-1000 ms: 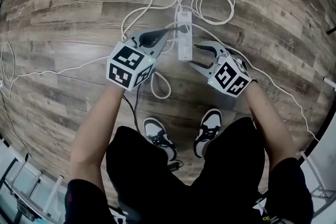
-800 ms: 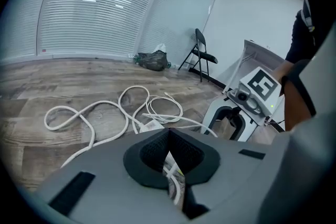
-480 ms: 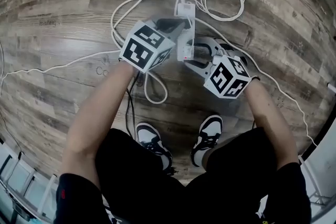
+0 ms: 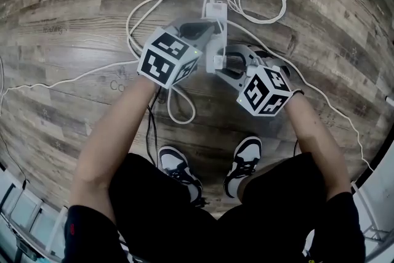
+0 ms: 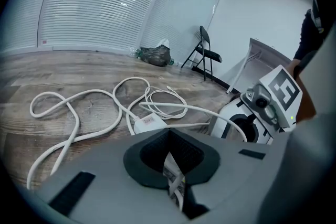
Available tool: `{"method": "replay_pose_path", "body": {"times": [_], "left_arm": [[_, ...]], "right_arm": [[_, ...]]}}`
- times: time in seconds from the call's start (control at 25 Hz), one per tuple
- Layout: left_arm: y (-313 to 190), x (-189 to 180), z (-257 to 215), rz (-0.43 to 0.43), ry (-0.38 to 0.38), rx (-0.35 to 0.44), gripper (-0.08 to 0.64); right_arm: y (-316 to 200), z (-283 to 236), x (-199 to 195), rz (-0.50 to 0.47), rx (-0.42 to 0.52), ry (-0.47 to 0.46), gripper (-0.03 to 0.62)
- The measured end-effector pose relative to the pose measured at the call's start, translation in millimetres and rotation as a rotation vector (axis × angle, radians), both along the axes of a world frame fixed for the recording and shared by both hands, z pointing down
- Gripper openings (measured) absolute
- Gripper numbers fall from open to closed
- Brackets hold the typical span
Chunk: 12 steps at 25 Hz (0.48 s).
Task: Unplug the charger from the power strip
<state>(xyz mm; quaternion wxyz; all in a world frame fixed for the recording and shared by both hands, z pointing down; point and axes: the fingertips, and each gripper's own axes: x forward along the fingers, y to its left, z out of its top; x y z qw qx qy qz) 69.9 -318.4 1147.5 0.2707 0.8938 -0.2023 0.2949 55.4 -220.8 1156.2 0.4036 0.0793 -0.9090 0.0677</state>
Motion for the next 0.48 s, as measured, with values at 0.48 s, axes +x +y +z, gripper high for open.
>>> {"method": "replay_pose_path", "body": {"times": [0.48], "left_arm": [[-10.5,-18.3,-47.4,-0.105,-0.008,0.085,0.02]], "right_arm": [[-13.4,-74.0,2.1,0.112,0.005,-0.174,0.169]]}}
